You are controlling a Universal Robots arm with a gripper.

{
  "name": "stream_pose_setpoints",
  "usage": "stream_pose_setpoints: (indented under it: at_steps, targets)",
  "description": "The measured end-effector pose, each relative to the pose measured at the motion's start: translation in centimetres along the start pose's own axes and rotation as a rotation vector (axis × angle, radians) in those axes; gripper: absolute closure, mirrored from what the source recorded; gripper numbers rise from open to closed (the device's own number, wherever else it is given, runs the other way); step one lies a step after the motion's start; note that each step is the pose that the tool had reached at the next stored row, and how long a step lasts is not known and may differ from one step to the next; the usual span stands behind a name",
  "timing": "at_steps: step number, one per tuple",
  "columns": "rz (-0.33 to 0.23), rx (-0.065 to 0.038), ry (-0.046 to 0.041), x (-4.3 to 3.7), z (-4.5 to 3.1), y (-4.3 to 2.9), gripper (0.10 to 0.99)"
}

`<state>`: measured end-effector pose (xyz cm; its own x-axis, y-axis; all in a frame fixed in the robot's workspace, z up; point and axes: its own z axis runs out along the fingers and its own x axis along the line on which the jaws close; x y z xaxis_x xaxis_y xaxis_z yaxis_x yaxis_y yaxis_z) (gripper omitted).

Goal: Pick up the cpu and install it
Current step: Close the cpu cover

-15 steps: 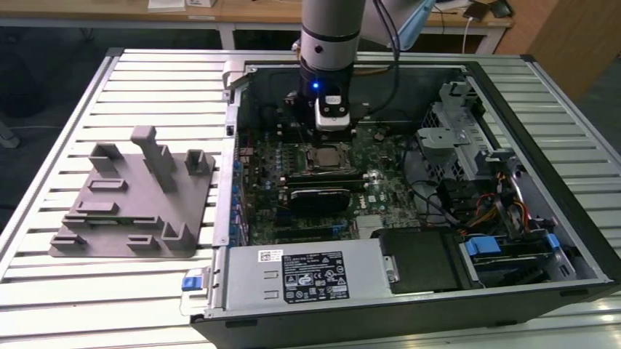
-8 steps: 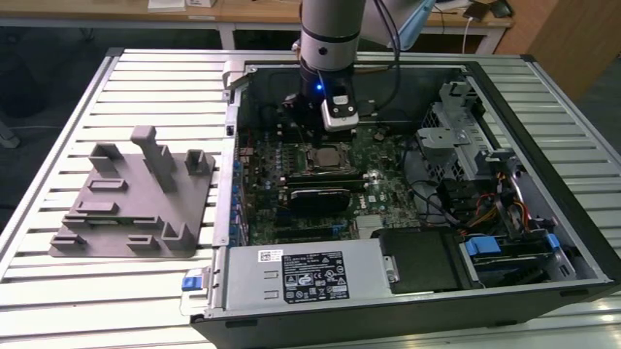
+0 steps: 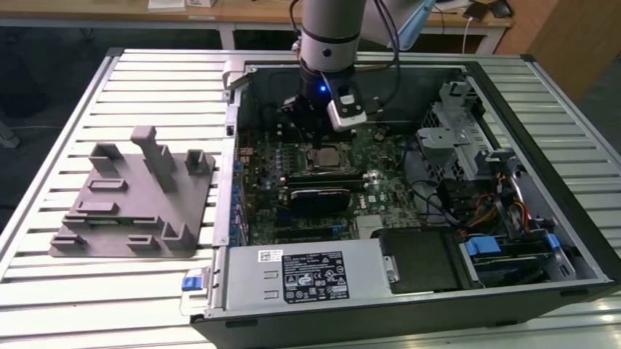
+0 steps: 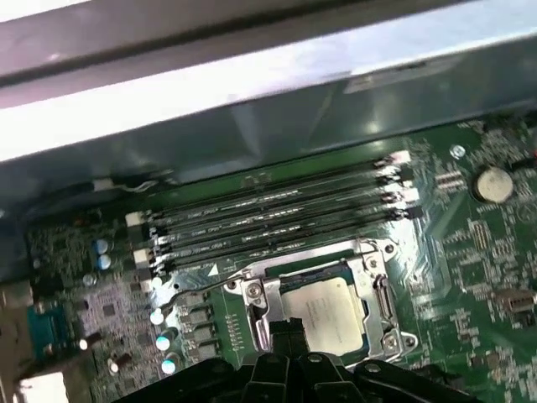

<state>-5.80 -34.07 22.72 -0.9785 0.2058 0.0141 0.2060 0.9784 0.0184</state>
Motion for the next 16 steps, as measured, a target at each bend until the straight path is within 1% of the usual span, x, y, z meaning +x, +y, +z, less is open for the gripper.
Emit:
stream_pose_setpoints:
  at_steps: [3,4,8,9,16]
  targets:
    - [-0.051,0.001,0.0009,0.0,0.07,-0.01,0.98]
    - [-0.057,0.001,0.0011,-0.03,0.08,-0.09,0.98]
    - [-0.053,0.001,0.001,-0.16,0.2,-0.75,0.98]
    - [-0.046,0.0,0.0008,-0.2,0.41,-1.02,0.98]
    - [-0.045,0.001,0.0008,0.09,1.01,-1.09,0.98]
